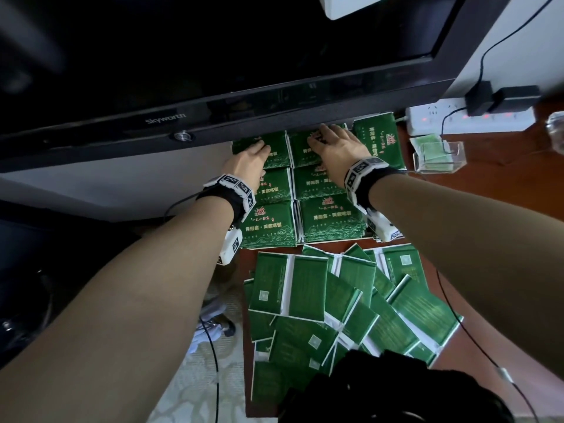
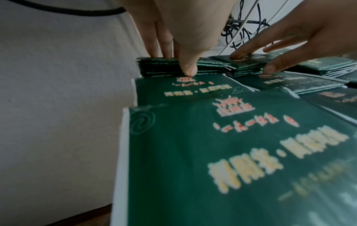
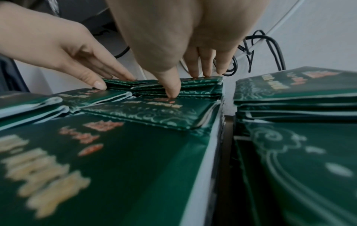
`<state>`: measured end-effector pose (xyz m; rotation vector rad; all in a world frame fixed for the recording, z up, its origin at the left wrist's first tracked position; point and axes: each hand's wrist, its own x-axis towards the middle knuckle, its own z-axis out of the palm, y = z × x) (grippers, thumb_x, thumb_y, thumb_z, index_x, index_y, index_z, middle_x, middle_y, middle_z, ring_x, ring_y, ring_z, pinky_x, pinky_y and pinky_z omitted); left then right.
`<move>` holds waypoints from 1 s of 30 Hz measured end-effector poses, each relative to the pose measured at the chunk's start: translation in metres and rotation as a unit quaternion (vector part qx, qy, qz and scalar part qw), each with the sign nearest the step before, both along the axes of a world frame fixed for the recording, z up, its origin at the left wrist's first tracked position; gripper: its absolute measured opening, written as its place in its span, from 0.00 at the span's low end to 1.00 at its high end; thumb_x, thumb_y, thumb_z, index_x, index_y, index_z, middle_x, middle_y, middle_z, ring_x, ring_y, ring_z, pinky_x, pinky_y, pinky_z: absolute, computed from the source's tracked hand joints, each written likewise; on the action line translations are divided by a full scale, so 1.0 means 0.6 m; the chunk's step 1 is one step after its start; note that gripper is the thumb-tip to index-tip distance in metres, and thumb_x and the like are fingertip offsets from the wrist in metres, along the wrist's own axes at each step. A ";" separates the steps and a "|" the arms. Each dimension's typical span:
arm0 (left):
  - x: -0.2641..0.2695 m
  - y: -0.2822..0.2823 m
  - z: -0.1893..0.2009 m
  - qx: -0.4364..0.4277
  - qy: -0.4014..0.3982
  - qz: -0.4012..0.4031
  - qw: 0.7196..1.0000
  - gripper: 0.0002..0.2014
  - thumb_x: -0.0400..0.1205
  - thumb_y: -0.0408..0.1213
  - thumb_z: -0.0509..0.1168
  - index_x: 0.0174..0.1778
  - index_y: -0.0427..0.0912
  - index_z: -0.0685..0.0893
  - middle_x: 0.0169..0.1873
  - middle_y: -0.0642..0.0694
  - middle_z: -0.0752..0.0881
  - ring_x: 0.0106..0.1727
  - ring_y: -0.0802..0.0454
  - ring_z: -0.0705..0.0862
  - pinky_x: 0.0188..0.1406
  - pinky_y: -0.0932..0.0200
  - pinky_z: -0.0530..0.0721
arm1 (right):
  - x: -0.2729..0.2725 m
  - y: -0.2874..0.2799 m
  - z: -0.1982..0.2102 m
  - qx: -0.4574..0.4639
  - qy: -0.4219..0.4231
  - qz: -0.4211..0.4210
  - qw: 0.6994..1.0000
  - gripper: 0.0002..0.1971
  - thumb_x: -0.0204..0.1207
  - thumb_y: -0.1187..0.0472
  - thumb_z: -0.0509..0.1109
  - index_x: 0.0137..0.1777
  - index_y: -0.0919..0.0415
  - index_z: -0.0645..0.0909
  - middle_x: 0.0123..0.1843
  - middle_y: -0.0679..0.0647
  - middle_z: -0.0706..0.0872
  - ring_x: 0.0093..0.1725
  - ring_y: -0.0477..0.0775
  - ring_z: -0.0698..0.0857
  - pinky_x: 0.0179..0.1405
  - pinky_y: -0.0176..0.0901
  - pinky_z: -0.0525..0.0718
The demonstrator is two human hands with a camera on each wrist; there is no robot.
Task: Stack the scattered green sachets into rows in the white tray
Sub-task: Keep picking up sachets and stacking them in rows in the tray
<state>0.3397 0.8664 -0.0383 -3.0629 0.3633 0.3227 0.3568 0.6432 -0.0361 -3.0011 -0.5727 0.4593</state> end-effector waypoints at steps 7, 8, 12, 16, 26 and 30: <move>-0.001 0.004 -0.008 -0.005 -0.007 0.000 1.000 0.29 0.86 0.33 0.64 0.84 0.43 0.65 0.85 0.48 0.60 0.64 0.44 0.85 0.50 0.49 0.89 | -0.001 0.006 0.001 -0.014 -0.009 -0.011 1.000 0.40 0.79 0.74 0.63 0.87 0.51 0.54 0.88 0.62 0.48 0.86 0.66 0.50 0.86 0.58 0.50; -0.002 0.005 -0.010 -0.004 -0.008 0.001 1.000 0.29 0.86 0.32 0.64 0.84 0.43 0.65 0.85 0.48 0.61 0.64 0.44 0.85 0.50 0.49 0.89 | -0.001 0.007 0.001 -0.017 -0.009 -0.012 1.000 0.40 0.78 0.75 0.63 0.87 0.51 0.53 0.88 0.62 0.48 0.86 0.66 0.50 0.86 0.59 0.50; 0.001 0.007 -0.013 -0.008 0.000 0.002 1.000 0.29 0.87 0.34 0.64 0.84 0.44 0.64 0.85 0.49 0.59 0.68 0.43 0.82 0.55 0.46 0.88 | -0.001 0.009 0.001 -0.028 -0.009 -0.015 0.999 0.41 0.78 0.75 0.63 0.87 0.51 0.52 0.88 0.62 0.48 0.86 0.67 0.50 0.86 0.61 0.51; 0.000 0.008 -0.013 -0.016 0.011 0.005 1.000 0.29 0.87 0.39 0.63 0.85 0.43 0.63 0.86 0.47 0.58 0.70 0.41 0.81 0.62 0.45 0.85 | -0.002 0.007 0.002 -0.032 -0.006 -0.010 0.999 0.43 0.78 0.74 0.64 0.88 0.49 0.50 0.88 0.62 0.47 0.86 0.67 0.49 0.86 0.61 0.49; -0.104 -0.039 0.022 -0.062 -0.018 0.034 0.997 0.24 0.89 0.45 0.56 0.80 0.40 0.69 0.83 0.43 0.65 0.62 0.42 0.85 0.60 0.46 0.86 | -0.075 -0.041 0.035 0.067 -0.016 -0.004 0.998 0.32 0.77 0.71 0.65 0.81 0.53 0.68 0.85 0.59 0.62 0.84 0.64 0.59 0.83 0.58 0.59; -0.184 -0.076 0.055 -0.066 -0.023 0.019 0.997 0.22 0.88 0.41 0.57 0.79 0.40 0.70 0.83 0.42 0.65 0.63 0.41 0.85 0.62 0.48 0.85 | -0.134 -0.080 0.067 0.084 -0.042 -0.009 0.996 0.23 0.75 0.69 0.67 0.71 0.57 0.78 0.70 0.57 0.76 0.72 0.61 0.71 0.70 0.55 0.75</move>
